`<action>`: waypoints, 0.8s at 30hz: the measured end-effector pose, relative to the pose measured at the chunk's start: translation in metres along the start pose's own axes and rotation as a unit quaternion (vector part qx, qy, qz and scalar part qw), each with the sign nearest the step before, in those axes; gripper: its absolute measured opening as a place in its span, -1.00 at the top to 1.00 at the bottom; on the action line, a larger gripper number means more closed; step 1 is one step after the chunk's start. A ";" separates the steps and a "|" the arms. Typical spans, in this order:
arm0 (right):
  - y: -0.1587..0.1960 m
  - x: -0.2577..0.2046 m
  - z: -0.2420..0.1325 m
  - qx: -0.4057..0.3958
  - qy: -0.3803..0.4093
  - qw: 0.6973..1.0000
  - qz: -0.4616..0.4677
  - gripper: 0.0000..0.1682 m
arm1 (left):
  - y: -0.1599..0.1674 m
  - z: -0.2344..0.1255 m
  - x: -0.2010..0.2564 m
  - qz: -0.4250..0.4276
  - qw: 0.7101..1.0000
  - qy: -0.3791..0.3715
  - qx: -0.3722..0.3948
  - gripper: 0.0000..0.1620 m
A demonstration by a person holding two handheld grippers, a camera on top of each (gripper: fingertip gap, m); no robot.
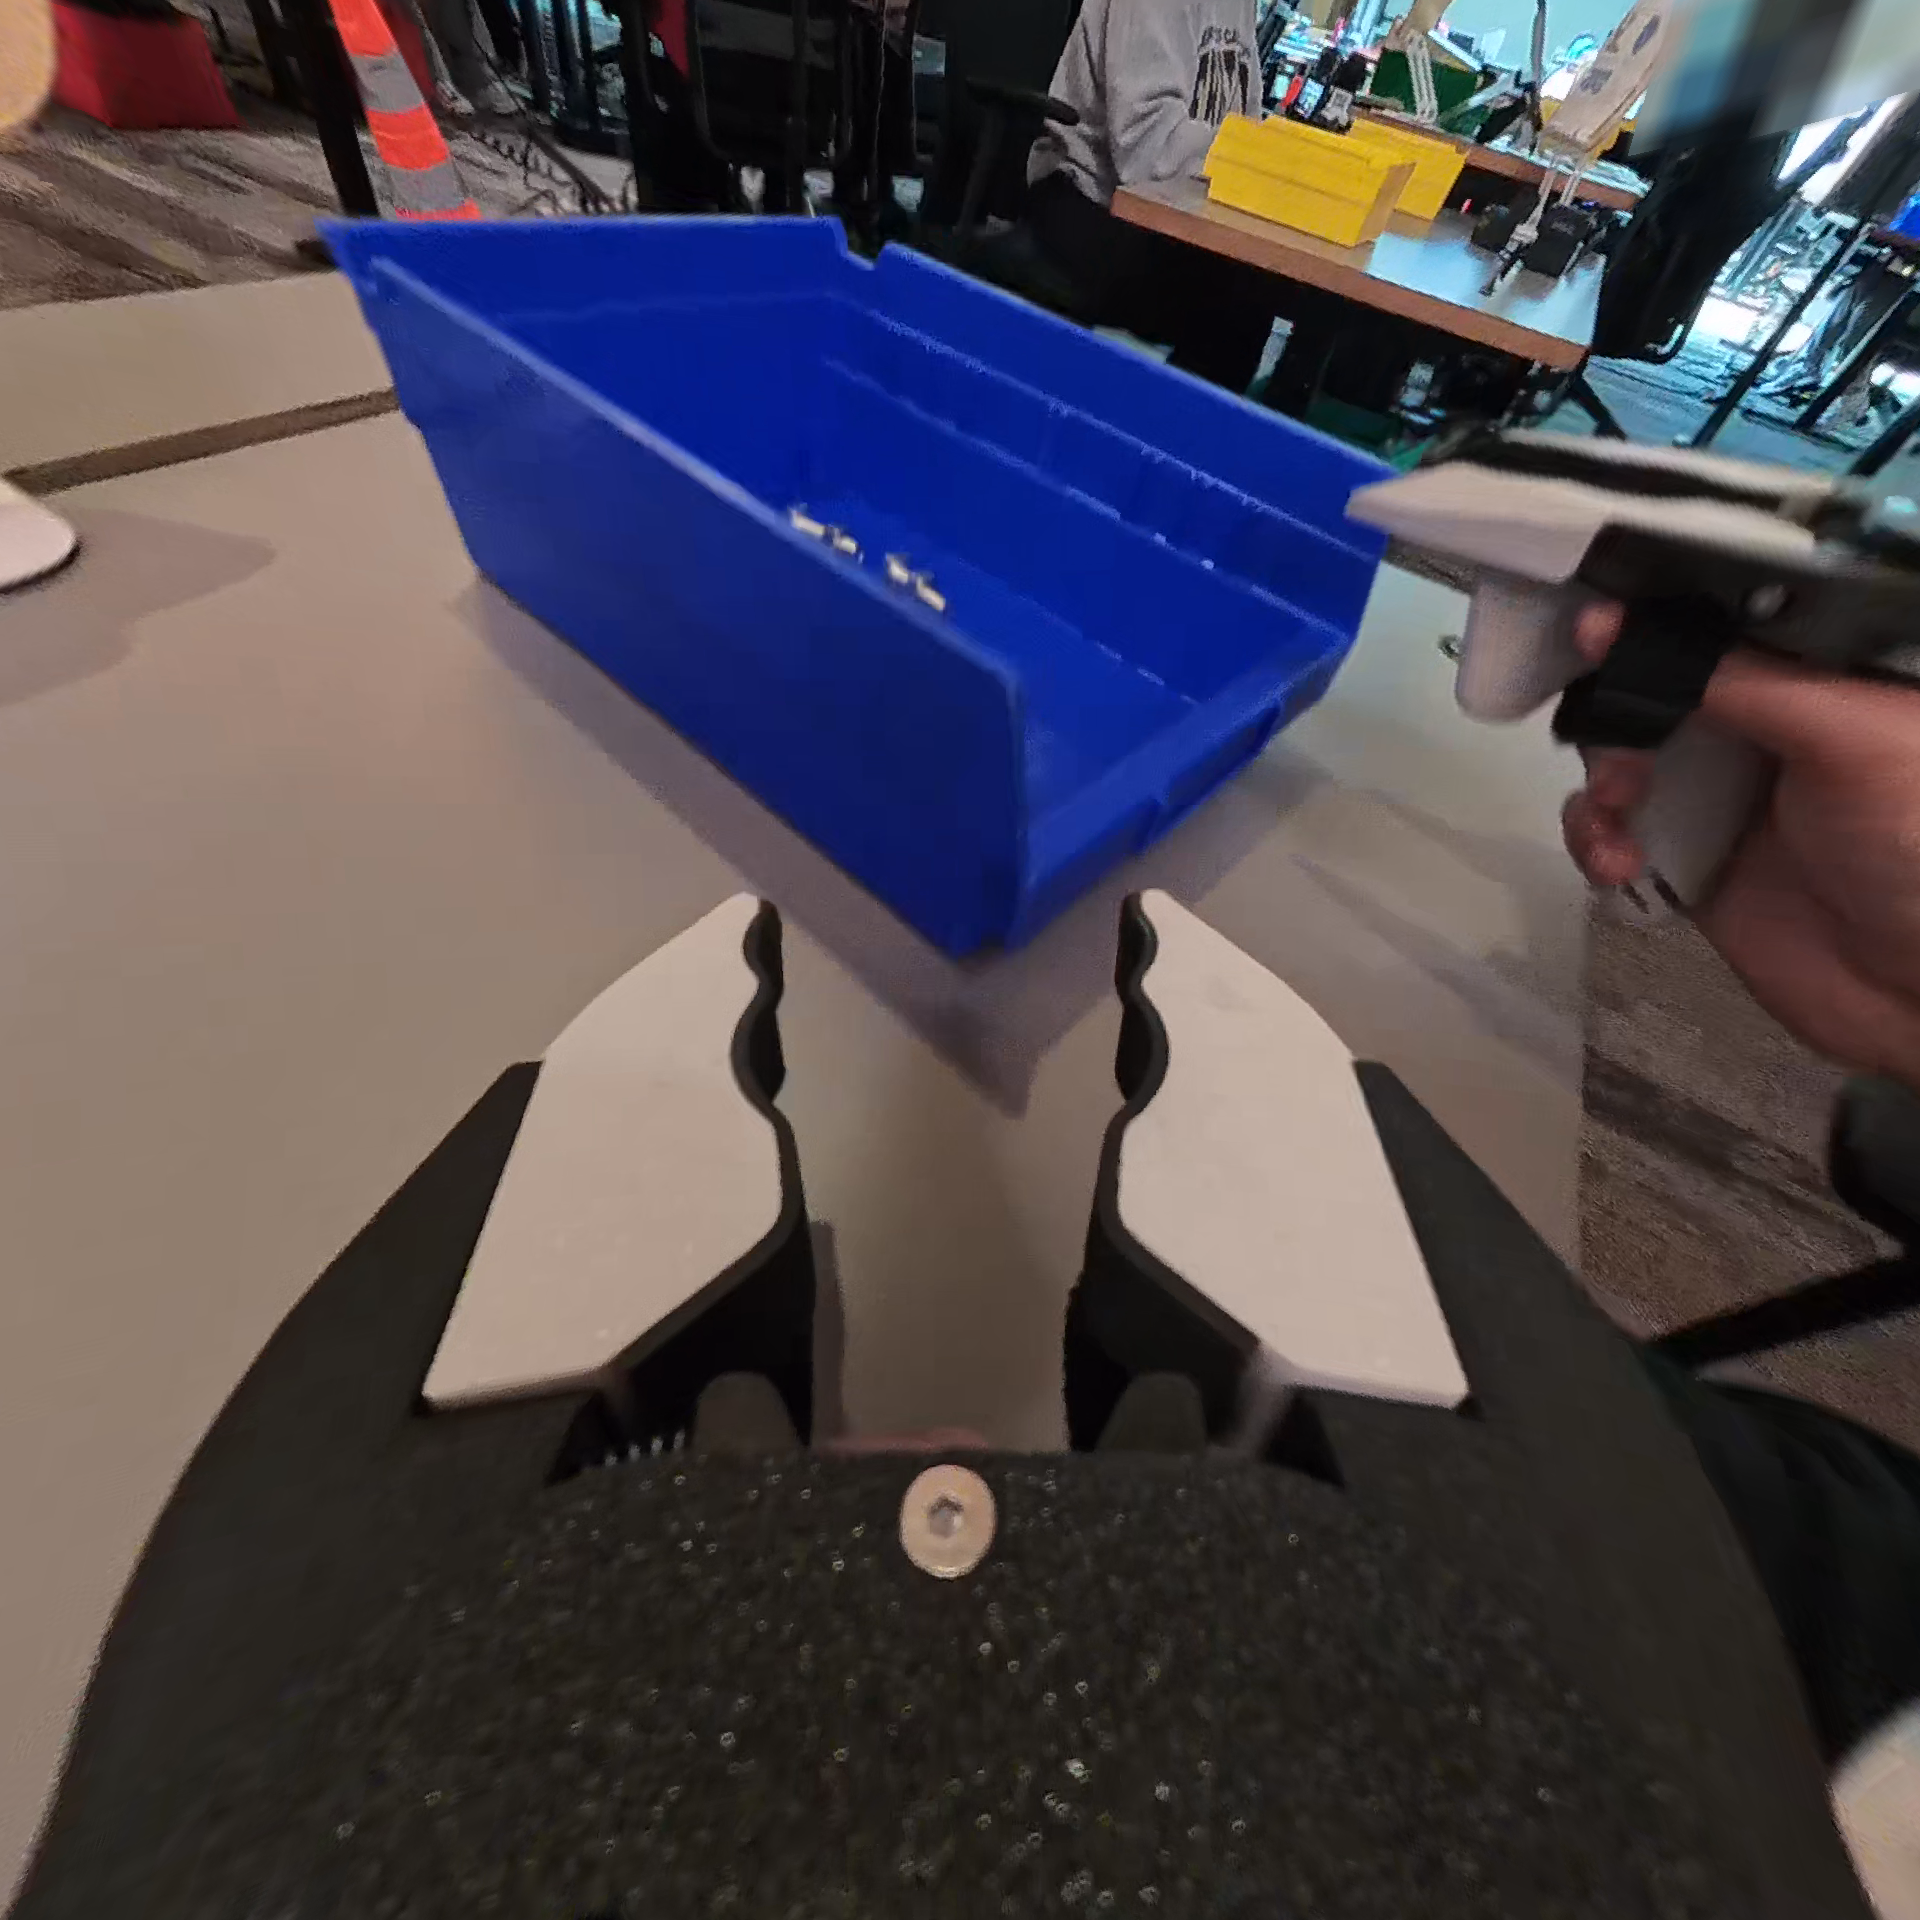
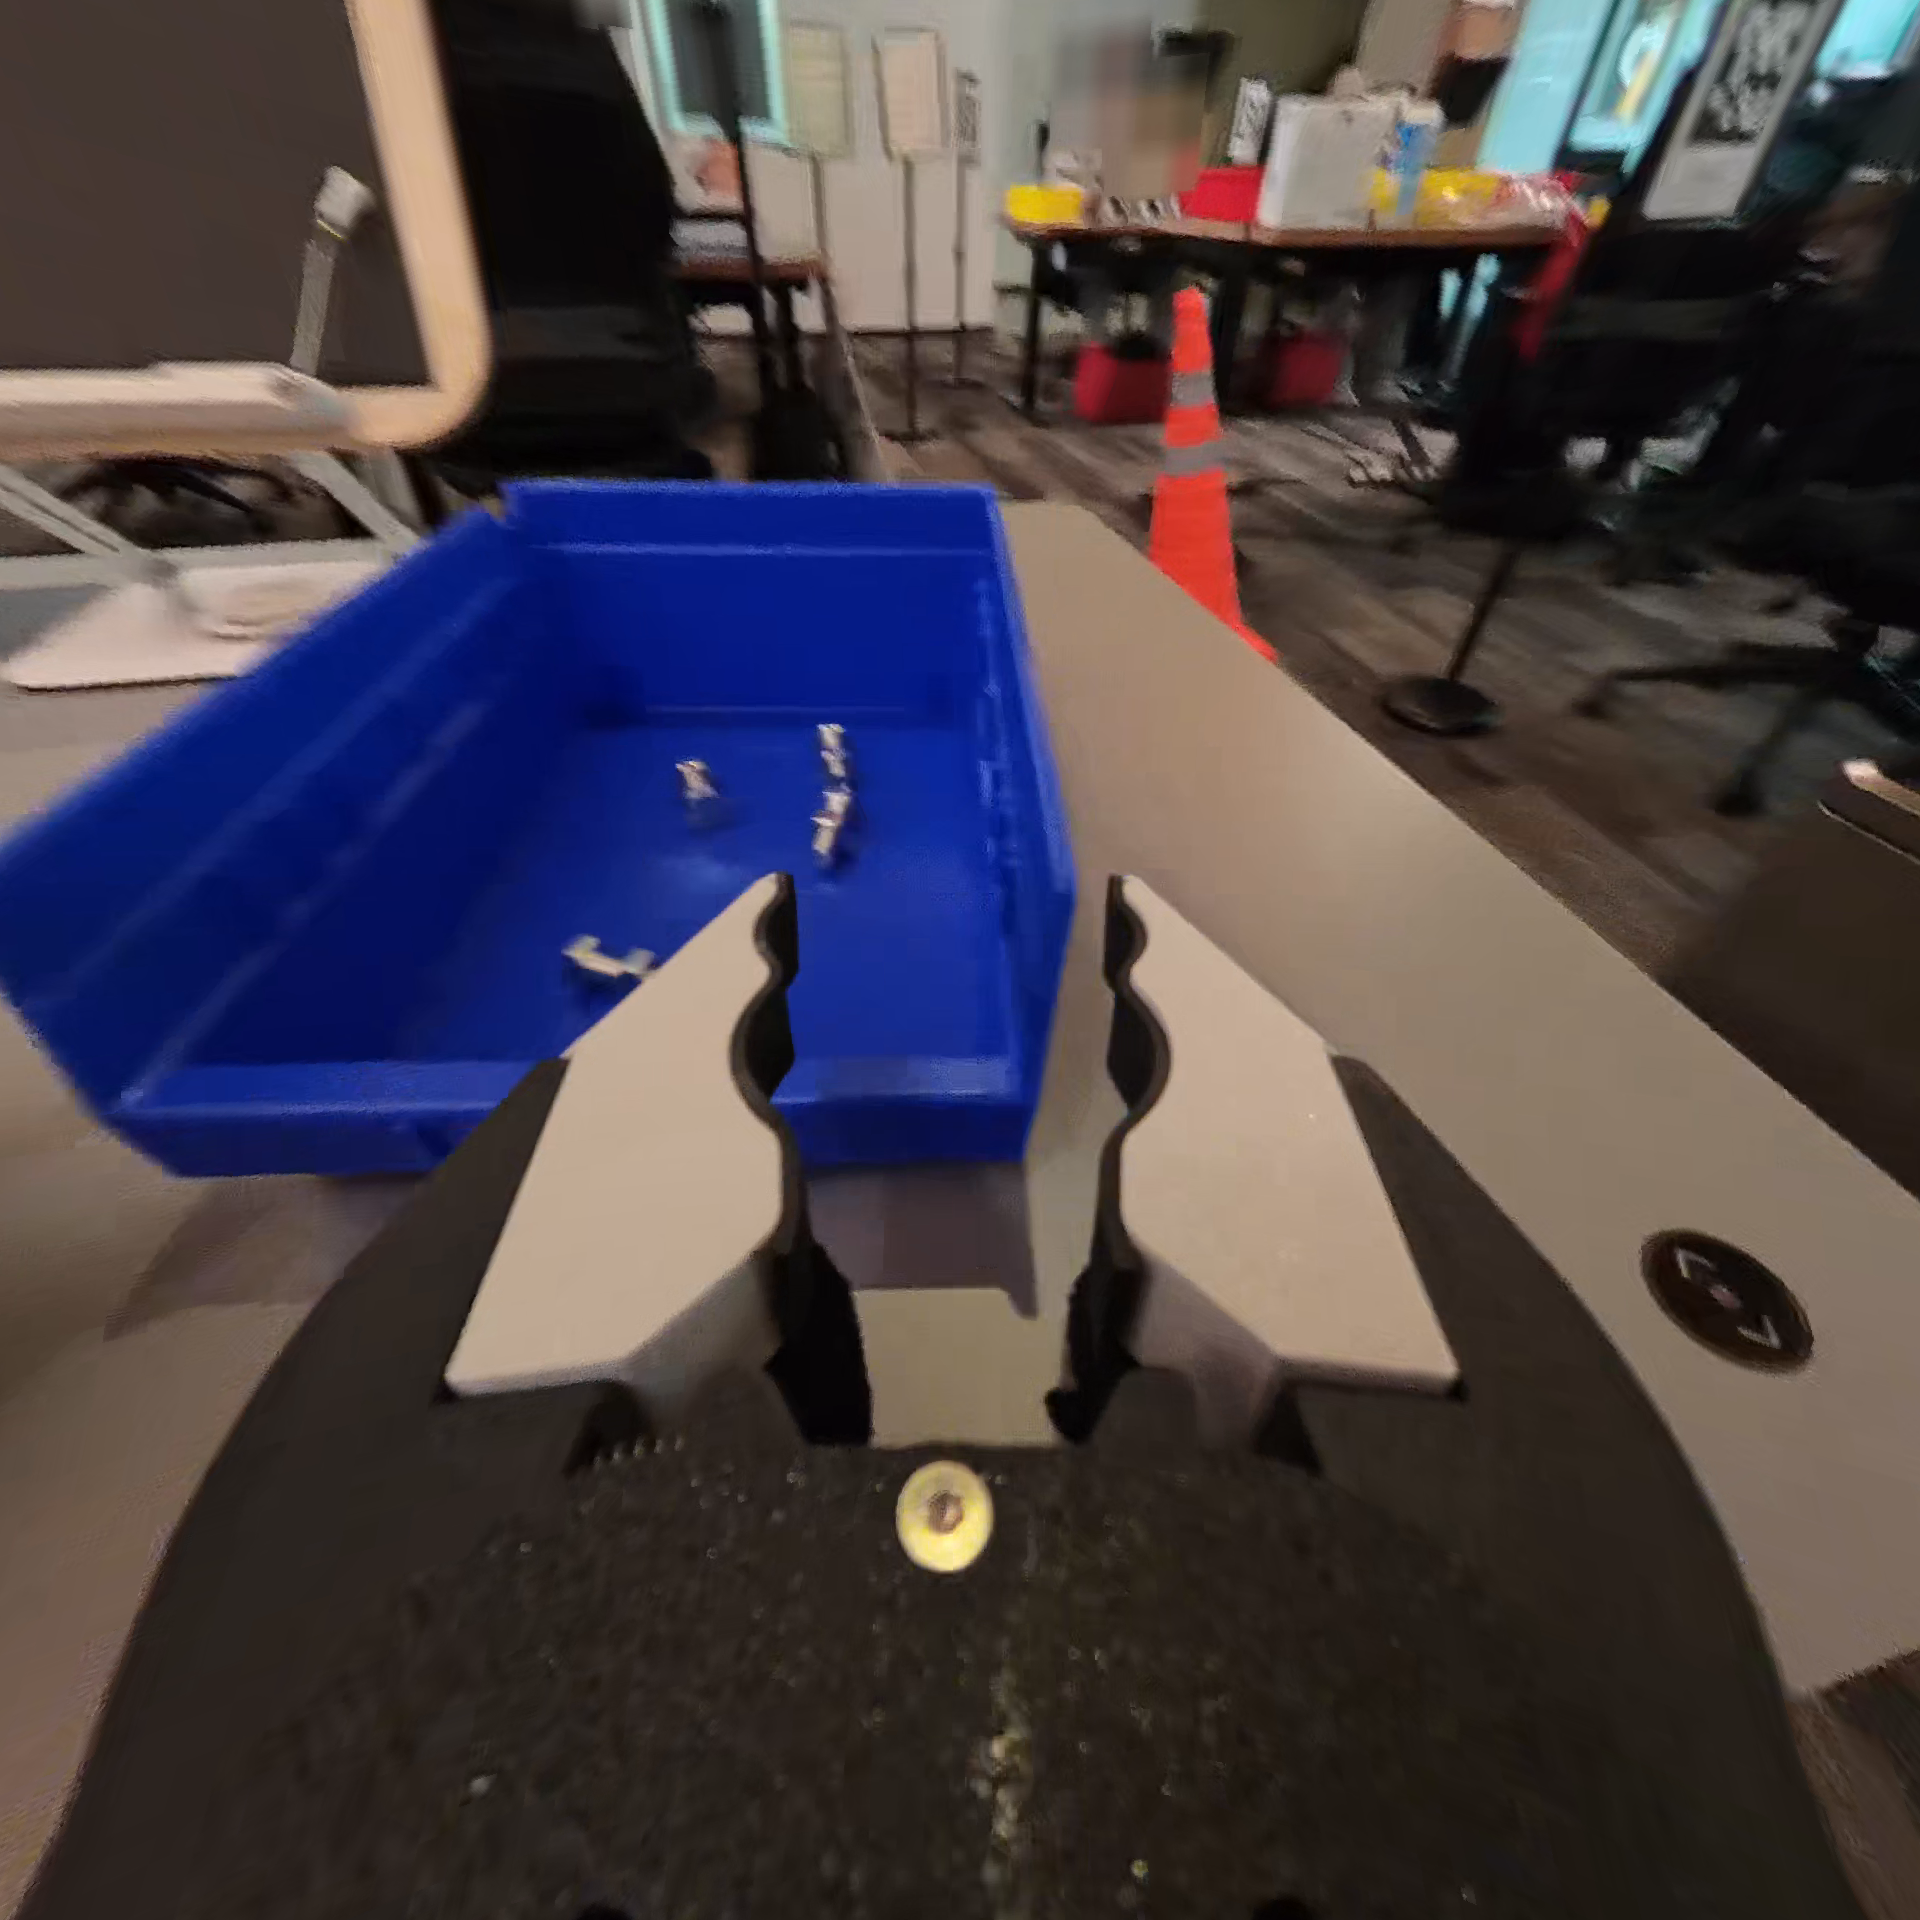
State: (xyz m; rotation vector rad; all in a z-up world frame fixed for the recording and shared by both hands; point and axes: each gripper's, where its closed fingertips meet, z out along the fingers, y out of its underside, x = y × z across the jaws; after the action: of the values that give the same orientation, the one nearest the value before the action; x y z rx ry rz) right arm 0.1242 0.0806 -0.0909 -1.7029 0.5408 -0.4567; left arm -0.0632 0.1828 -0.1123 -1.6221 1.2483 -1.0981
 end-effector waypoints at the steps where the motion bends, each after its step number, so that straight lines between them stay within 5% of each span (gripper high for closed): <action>1: 0.006 0.002 0.005 -0.012 0.001 1.000 0.004 0.30 | -0.004 0.016 0.002 0.001 1.000 -0.011 -0.002 0.24; 6: 0.033 0.012 0.035 -0.075 0.017 0.997 0.024 0.45 | -0.001 0.081 -0.008 -0.023 0.994 -0.097 -0.044 0.29; 11: 0.047 0.009 0.048 -0.129 -0.014 0.990 0.059 0.95 | -0.004 0.084 -0.026 -0.083 0.984 -0.153 -0.039 0.52; 16: 0.026 -0.018 0.043 -0.110 -0.009 0.993 0.040 0.96 | -0.010 0.051 -0.051 -0.090 0.970 -0.226 -0.021 0.89; 24: -0.011 -0.132 0.033 -0.044 -0.085 0.995 0.011 0.96 | -0.016 -0.058 -0.106 -0.065 0.944 -0.324 0.010 0.94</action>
State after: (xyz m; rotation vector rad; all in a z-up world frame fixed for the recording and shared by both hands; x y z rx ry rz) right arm 0.0370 0.1854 -0.0877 -1.7986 0.4604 -0.2736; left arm -0.1282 0.2850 -0.0967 -1.8592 0.6987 -0.5589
